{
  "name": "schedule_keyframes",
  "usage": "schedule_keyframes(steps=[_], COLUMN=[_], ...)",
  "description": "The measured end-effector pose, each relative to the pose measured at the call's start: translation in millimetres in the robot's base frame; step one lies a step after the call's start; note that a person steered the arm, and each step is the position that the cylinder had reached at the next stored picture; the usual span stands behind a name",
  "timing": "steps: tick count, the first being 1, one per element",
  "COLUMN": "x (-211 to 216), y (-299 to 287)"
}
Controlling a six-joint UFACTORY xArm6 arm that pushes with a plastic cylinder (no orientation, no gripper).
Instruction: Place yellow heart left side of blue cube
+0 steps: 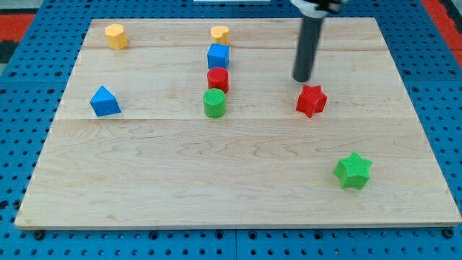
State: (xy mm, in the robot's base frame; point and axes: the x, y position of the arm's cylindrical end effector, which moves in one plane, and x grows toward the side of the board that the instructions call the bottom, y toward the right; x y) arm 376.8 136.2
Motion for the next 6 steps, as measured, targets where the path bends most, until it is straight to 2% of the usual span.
schedule_keyframes(steps=[1,2,3,4,5,6], x=[61.9,26.6,60.1,107.3,102.0,35.5], y=[5.3,-5.5,-34.2,3.5,11.0,-6.7])
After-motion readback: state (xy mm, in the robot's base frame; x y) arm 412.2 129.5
